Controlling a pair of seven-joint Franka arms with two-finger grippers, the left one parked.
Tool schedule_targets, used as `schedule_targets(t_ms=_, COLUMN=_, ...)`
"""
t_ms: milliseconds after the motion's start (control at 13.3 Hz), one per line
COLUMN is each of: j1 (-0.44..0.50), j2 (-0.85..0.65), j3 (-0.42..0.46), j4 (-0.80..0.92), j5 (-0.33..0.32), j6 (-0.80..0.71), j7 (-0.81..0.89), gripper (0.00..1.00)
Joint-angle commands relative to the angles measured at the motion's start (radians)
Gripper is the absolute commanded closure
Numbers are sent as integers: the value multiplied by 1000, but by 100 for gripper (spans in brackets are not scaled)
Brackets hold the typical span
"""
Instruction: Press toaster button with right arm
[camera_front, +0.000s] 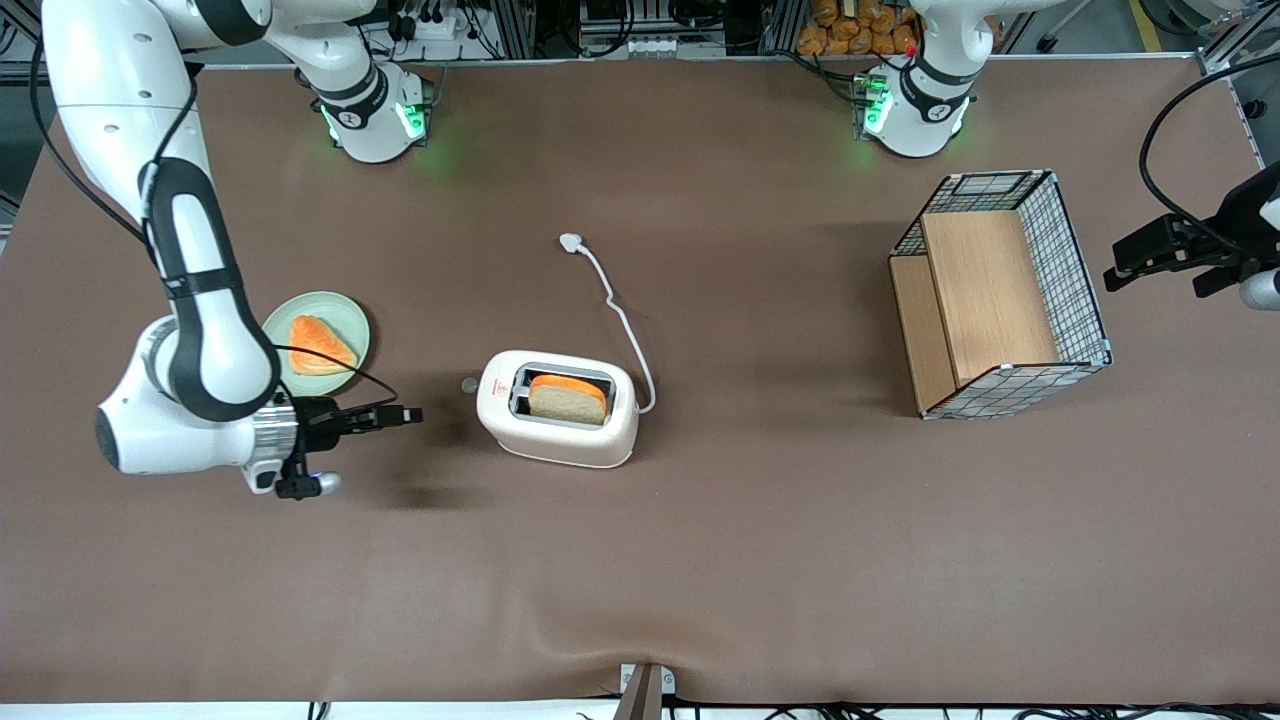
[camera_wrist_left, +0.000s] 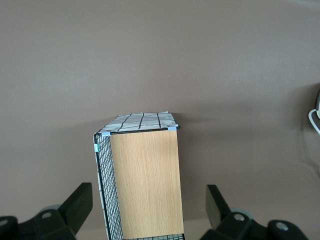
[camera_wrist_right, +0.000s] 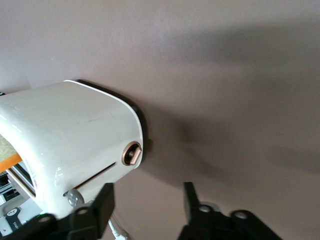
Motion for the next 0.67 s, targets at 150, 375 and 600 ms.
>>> schedule_targets(t_ms=150, j1=-1, j2=-65, j3=-12, j4=-3, j5=-93, j6=-24, j7=-3, gripper=0)
schedule_targets(t_ms=375, j1=-6, j2=-90, j3=-20, j4=10, j5=-95, j6=-27, j7=-3, gripper=0)
schedule_targets(t_ms=600, j1=-15, j2=-160, j3=-20, j4=43, j5=-96, j6=-56, j7=30, gripper=0)
